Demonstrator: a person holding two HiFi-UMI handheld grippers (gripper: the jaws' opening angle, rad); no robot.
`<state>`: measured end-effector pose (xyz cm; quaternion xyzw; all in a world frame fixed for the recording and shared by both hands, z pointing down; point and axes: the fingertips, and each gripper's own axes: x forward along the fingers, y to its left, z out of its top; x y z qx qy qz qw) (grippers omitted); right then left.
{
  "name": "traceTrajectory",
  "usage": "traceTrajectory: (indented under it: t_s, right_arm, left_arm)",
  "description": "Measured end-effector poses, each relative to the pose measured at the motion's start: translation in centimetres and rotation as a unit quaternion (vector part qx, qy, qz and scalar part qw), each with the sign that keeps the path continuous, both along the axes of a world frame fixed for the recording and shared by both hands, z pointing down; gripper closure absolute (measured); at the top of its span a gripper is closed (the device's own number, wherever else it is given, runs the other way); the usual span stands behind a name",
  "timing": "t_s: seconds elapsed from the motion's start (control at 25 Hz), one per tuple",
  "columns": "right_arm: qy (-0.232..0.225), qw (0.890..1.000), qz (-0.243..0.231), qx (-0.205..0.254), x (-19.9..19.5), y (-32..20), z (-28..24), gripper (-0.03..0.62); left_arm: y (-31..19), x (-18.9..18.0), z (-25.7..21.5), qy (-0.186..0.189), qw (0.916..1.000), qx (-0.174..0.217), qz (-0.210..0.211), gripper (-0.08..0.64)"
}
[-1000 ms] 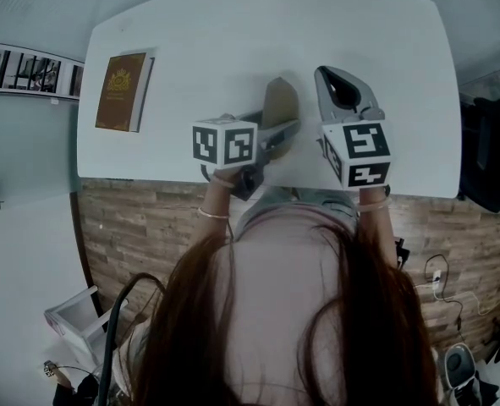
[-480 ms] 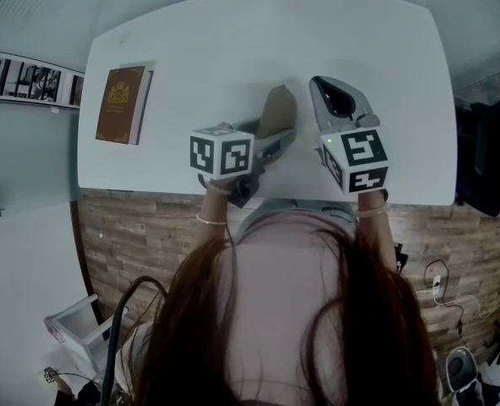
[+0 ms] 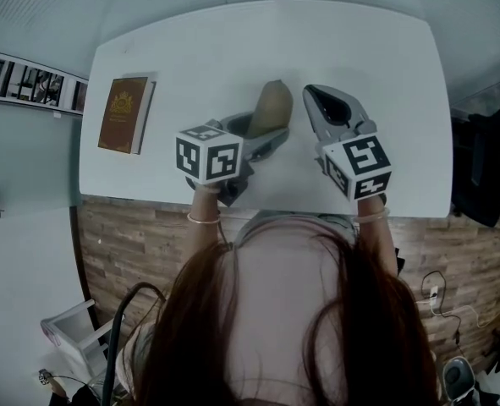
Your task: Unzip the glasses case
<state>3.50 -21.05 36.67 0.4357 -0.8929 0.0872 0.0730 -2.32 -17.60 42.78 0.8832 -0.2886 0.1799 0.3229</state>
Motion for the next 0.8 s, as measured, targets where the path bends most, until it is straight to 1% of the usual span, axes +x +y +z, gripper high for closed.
traceTrajectory:
  t_s: [0.16, 0.32, 0.4, 0.6, 0.8]
  right_arm:
    - [-0.023, 1.000, -0.009, 0.008, 0.1, -0.2, -1.0, 0.591]
    - [-0.057, 0.998, -0.028, 0.009, 0.2, 0.2, -2.3, 0.591]
    - [-0.072, 0.997, -0.039, 0.010, 0.6, 0.4, -3.1, 0.590]
    - [-0.089, 0.994, -0.066, 0.014, 1.6, 0.7, -4.8, 0.590]
    - [-0.097, 0.991, -0.094, 0.011, 2.4, 0.9, -5.6, 0.589]
  left_arm:
    - [-0.5, 0.1, -1.6, 0.013, 0.9993, 0.035, 0.008, 0.264]
    - [-0.8, 0.3, -3.0, 0.041, 0.9972, 0.061, 0.018, 0.264]
    - [-0.5, 0.6, -3.8, 0.054, 0.9952, 0.074, 0.034, 0.264]
    - [0.7, 1.6, -5.9, 0.071, 0.9871, 0.109, 0.093, 0.264]
    - [1.3, 2.4, -7.0, 0.079, 0.9808, 0.130, 0.122, 0.264]
